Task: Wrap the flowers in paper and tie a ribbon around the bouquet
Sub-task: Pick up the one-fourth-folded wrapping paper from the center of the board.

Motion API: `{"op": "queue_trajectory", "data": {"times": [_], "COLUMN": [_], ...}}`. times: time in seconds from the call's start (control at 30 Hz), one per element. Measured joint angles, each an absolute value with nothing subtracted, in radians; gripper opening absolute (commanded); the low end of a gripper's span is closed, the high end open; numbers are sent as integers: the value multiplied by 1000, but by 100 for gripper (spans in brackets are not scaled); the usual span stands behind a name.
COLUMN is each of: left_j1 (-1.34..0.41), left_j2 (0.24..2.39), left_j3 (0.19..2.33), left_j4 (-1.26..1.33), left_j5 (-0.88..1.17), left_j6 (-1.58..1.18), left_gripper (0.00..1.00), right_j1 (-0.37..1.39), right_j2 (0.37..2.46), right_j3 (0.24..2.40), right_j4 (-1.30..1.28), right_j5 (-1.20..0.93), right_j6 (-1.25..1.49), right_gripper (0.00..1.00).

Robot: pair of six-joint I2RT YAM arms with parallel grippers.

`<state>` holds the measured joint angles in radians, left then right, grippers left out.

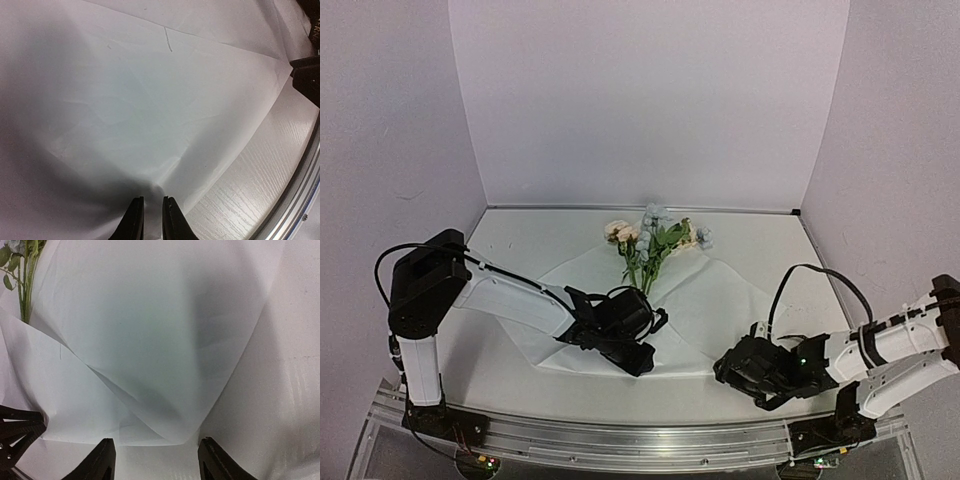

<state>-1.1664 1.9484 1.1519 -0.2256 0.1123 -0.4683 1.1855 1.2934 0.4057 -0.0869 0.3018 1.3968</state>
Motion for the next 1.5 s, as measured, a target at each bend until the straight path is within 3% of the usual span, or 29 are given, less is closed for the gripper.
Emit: {"op": "queue_trajectory", "data": {"times": [0.2,0.37,0.77,1.1,1.5], "left_j1": [-1166,-1166,-1166,-1168,-1235], "left_j2": [1948,1948,1952,1959,2044], "left_j3": [1152,1152,1152,1159,1343], "left_j4": [-224,-224,-214,-201,-209], "left_j5": [113,113,119,131,122], "left_j6": [-469,-468,-470,-469,-403], "left_gripper": [15,15,15,18,17], "right_j1": [1190,1210,1229,1229,1229], "right_j2": [1374,1392,1312,1269,1068], "right_j3": [403,365,313,307,322], "right_j4": [59,151,104,75,-192], "right_j5": [352,387,423,439,462], "right_j6": [1473,1515,1454,1338,1149], "right_gripper": [36,32,1,0,0]}}
